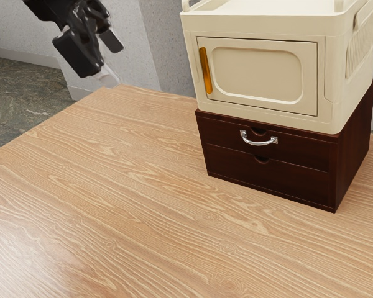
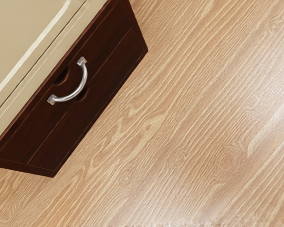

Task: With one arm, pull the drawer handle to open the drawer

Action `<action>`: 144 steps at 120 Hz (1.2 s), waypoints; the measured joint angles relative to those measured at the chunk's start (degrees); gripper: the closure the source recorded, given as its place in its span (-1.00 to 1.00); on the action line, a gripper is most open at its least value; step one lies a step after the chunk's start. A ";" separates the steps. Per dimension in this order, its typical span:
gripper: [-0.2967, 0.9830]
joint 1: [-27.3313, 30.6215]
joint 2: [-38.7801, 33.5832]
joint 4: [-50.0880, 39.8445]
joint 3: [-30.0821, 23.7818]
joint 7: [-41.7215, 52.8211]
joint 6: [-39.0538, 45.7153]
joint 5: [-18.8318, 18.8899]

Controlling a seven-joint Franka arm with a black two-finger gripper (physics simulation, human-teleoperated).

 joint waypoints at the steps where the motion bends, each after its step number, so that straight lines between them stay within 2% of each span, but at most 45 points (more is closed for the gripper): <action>1: -0.53 0.02 -0.06 0.00 0.04 0.65 -0.20 -0.16; 22: -0.53 1.19 -2.44 -1.06 0.24 12.10 -3.21 -1.53; 40: -0.53 1.51 -1.69 -3.19 -0.69 19.08 -3.46 0.65; 48: -0.53 1.01 -2.02 -7.99 -2.20 21.48 -0.53 1.07; 52: -0.53 0.88 -3.67 -13.24 -2.41 22.59 1.82 1.16; 59: -0.53 0.80 -6.56 -21.88 -1.89 24.42 6.49 1.13; 71: -0.53 1.06 -8.34 -29.18 -0.84 27.41 13.65 0.40; 98: -0.53 0.93 -10.21 -33.80 -3.84 32.28 23.54 -0.53; 118: -0.42 0.94 -10.58 -36.81 -4.35 34.67 29.89 -1.64; 144: -0.42 0.73 -8.19 -38.04 -7.24 33.01 35.00 -1.10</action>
